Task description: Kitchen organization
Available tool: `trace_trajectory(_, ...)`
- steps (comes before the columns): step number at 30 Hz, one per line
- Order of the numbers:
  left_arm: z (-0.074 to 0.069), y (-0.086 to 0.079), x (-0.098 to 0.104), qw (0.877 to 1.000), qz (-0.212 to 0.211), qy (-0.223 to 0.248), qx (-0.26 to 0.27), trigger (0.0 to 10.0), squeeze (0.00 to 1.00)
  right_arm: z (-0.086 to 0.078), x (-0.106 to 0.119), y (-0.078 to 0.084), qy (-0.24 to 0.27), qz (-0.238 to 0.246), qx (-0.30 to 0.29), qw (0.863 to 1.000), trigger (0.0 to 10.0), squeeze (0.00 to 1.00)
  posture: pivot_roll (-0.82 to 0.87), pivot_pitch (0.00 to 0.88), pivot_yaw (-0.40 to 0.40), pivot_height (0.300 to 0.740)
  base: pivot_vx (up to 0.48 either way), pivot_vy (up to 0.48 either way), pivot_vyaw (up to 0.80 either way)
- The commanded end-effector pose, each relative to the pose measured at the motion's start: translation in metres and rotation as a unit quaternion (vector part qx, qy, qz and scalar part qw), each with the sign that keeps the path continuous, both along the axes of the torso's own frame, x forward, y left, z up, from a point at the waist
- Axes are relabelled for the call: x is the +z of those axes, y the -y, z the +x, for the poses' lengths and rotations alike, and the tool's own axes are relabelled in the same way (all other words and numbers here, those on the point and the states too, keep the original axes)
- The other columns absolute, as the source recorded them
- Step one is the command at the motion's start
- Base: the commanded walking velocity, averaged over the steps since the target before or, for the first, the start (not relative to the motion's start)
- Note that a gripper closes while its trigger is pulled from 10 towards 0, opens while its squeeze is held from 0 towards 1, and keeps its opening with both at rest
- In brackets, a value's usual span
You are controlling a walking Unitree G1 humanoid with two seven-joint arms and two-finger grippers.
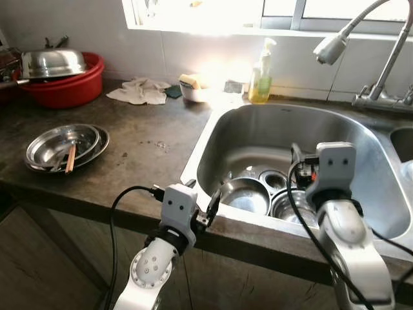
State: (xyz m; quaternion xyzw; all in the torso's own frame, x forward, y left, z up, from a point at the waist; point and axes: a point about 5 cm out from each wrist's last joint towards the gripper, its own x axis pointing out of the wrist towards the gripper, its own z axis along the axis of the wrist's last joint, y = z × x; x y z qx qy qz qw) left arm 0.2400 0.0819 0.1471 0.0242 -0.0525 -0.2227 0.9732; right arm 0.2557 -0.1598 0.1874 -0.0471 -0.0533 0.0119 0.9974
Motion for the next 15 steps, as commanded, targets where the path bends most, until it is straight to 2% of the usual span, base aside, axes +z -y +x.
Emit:
trace_trajectory(1, -0.001, 0.0, -0.002, 1.0, 0.0, -0.002, 0.0, 10.0, 0.0, -0.005, 0.009, -0.006, 0.034, -0.005, 0.014, 0.999, 10.0, 0.0, 0.08, 0.0, -0.018, 0.74, 0.0, 0.0, 0.0)
trace_trajectory(4, -0.003, 0.001, -0.003, 1.0, -0.002, -0.004, -0.002, 10.0, 0.0, -0.009, 0.009, -0.01, 0.044, -0.003, 0.023, 0.999, 10.0, 0.0, 0.08, 0.0, -0.026, 0.74, 0.0, 0.0, 0.0)
trace_trajectory(9, -0.006, 0.0, -0.004, 1.0, -0.004, -0.01, 0.002, 10.0, 0.0, -0.012, 0.004, -0.014, 0.033, 0.007, 0.037, 0.999, 10.0, 0.0, 0.09, 0.0, -0.027, 0.74, 0.0, 0.0, 0.0)
trace_trajectory(14, -0.008, 0.001, -0.006, 1.0, -0.005, -0.014, 0.002, 10.0, 0.0, -0.009, 0.005, -0.018, 0.038, 0.004, 0.051, 0.998, 10.0, 0.0, 0.09, 0.0, -0.034, 0.74, 0.0, 0.0, 0.0)
trace_trajectory(15, -0.008, 0.001, -0.007, 1.0, -0.003, -0.014, 0.002, 10.0, 0.0, -0.009, 0.005, -0.018, 0.04, -0.003, 0.054, 0.998, 10.0, 0.0, 0.09, 0.0, -0.036, 0.74, 0.0, 0.364, 0.0)
